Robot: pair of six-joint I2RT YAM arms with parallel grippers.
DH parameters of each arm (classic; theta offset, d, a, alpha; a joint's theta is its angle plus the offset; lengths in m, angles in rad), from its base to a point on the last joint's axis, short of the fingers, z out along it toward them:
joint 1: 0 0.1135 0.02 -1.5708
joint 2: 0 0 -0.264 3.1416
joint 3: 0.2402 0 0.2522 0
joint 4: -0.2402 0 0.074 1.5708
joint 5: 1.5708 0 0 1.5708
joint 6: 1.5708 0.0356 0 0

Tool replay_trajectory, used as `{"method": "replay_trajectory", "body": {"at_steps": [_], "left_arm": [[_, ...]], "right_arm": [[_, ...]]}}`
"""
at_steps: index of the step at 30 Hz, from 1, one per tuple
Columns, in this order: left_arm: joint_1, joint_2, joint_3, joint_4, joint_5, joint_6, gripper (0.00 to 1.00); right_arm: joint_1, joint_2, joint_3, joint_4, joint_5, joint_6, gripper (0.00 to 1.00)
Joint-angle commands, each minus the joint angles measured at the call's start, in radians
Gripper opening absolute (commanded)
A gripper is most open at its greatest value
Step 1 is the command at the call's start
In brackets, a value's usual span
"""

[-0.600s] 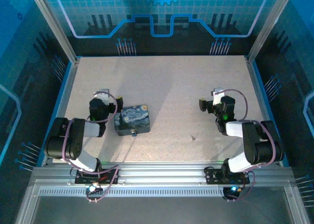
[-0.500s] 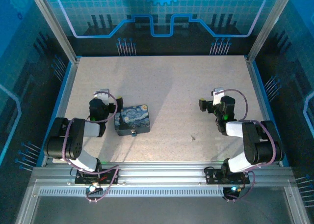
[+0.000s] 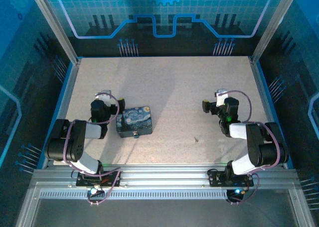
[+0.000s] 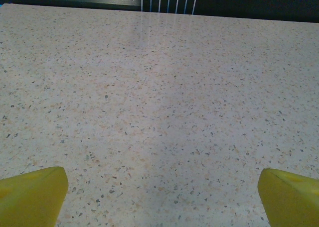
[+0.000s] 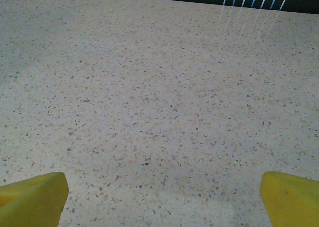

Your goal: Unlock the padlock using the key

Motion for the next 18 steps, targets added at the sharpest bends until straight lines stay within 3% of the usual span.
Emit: {"method": "replay_trajectory", "body": {"at_steps": [1, 18], "left_arm": [[0.000, -0.008, 0.014, -0.008, 0.026, -0.002, 0.99], [0.000, -0.010, 0.007, 0.004, 0.015, -0.007, 0.99]], "right_arm": [[0.011, 0.007, 0.014, 0.022, 0.013, -0.002, 1.00], [0.011, 0.003, 0.007, 0.031, 0.009, -0.003, 1.00]]}}
